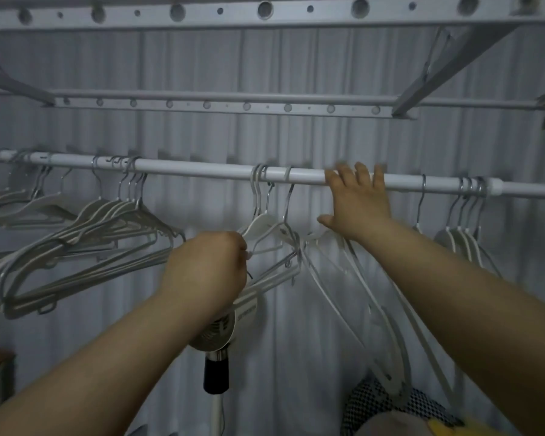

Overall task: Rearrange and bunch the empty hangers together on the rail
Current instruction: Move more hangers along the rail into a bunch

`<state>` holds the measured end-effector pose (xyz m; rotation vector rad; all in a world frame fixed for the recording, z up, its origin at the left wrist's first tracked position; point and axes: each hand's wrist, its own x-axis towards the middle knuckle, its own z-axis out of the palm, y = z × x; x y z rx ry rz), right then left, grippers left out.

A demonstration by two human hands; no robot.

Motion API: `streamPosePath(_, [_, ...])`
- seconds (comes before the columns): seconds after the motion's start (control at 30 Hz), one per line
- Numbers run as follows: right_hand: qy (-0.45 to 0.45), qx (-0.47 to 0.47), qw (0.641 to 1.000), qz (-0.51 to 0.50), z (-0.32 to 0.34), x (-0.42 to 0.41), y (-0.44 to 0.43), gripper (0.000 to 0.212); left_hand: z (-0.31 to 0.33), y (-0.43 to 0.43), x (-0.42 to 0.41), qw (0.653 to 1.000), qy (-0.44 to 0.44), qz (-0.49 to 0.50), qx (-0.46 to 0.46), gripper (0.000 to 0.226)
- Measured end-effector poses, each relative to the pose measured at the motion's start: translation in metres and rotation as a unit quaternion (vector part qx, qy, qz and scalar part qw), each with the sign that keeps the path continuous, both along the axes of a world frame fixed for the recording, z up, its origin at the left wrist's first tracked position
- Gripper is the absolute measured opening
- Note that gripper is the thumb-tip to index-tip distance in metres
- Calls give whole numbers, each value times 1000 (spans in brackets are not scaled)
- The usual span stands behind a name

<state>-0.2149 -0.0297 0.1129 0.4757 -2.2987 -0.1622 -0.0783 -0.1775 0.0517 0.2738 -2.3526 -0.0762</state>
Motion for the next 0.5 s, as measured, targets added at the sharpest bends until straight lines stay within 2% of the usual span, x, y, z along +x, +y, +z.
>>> streamPosePath(0.3, [13, 16, 1000, 8, -8, -14, 27, 78, 14, 28, -23, 991, 32, -66, 114, 28])
streamPosePath(0.4, [18, 21, 1000, 7, -8, -18, 35, 79, 22, 37, -33, 984, 24, -81, 155, 28])
streamPosePath(0.5, [17, 26, 1000, -1, -6, -21, 44, 82, 24, 44, -47, 985, -1, -81, 156, 24])
